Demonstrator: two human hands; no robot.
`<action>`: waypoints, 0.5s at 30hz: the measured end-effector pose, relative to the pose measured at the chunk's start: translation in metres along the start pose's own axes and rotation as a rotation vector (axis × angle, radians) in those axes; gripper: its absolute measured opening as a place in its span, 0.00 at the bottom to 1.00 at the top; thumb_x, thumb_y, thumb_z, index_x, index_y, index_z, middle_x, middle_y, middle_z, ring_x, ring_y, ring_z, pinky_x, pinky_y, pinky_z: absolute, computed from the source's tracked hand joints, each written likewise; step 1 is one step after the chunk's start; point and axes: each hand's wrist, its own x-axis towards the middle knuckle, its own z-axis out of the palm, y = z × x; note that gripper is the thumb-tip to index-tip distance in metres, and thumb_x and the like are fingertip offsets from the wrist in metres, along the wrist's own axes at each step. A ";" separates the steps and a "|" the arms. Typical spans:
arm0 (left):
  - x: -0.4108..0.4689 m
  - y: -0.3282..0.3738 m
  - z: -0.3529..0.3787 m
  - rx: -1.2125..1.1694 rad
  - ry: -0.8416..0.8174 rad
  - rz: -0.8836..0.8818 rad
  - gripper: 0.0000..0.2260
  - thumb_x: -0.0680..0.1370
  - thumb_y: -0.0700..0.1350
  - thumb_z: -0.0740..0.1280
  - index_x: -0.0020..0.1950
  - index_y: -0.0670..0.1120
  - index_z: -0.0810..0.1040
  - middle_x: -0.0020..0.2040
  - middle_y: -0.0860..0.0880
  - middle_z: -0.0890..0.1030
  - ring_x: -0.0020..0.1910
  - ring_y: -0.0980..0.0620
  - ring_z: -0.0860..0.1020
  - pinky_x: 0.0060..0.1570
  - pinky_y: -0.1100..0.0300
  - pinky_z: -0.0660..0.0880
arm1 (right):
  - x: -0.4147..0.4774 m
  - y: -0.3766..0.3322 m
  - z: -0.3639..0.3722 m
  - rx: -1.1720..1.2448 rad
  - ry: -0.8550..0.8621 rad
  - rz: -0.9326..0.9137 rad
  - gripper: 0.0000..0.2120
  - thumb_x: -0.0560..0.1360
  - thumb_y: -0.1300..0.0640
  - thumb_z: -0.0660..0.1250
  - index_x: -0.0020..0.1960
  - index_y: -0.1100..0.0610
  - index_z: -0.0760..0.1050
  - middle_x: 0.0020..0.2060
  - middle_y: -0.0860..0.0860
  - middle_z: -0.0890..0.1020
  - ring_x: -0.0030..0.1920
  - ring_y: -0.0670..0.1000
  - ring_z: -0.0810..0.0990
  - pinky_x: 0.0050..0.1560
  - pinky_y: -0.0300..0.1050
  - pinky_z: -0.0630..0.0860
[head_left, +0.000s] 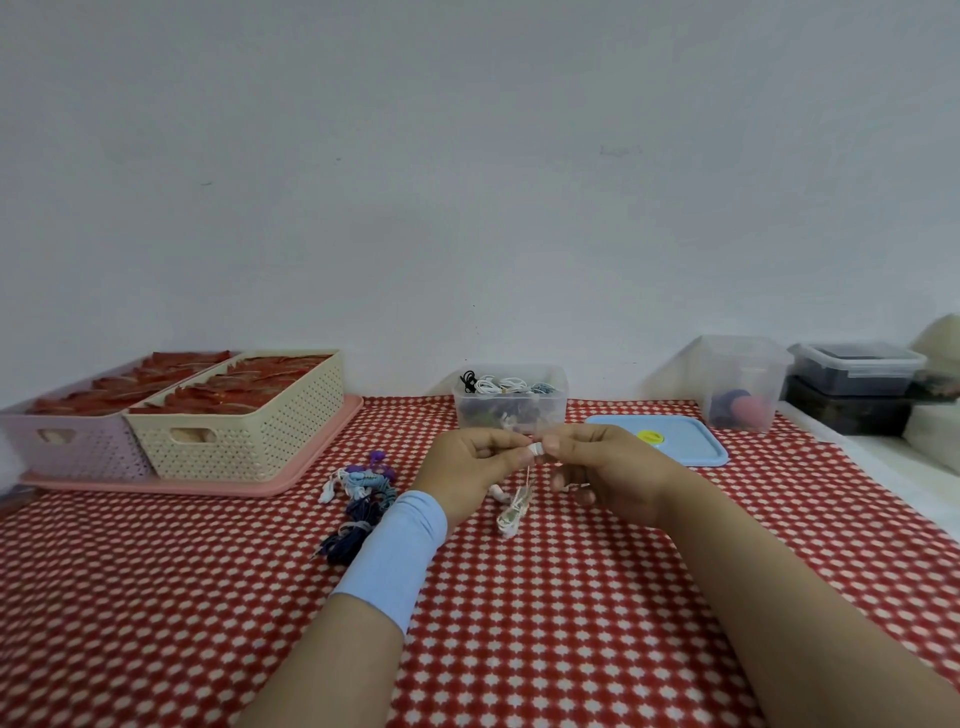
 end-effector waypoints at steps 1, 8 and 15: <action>0.000 0.000 0.000 0.003 -0.003 0.007 0.06 0.73 0.41 0.75 0.47 0.51 0.85 0.45 0.56 0.86 0.46 0.61 0.83 0.46 0.70 0.78 | 0.000 0.000 0.000 -0.006 0.005 0.002 0.09 0.76 0.58 0.69 0.54 0.58 0.83 0.41 0.50 0.85 0.32 0.46 0.79 0.25 0.35 0.65; 0.001 0.000 -0.003 -0.002 -0.020 0.016 0.06 0.73 0.41 0.74 0.45 0.52 0.85 0.45 0.55 0.86 0.46 0.60 0.83 0.47 0.69 0.77 | 0.002 0.001 0.002 -0.022 0.012 0.003 0.18 0.70 0.54 0.72 0.58 0.60 0.83 0.44 0.50 0.85 0.33 0.47 0.80 0.25 0.35 0.64; 0.000 0.001 -0.005 0.066 -0.058 0.007 0.06 0.73 0.42 0.75 0.46 0.52 0.85 0.43 0.58 0.85 0.44 0.64 0.82 0.45 0.73 0.76 | 0.001 0.000 0.001 -0.049 0.006 0.064 0.07 0.70 0.56 0.72 0.47 0.57 0.82 0.36 0.49 0.84 0.32 0.46 0.79 0.24 0.35 0.63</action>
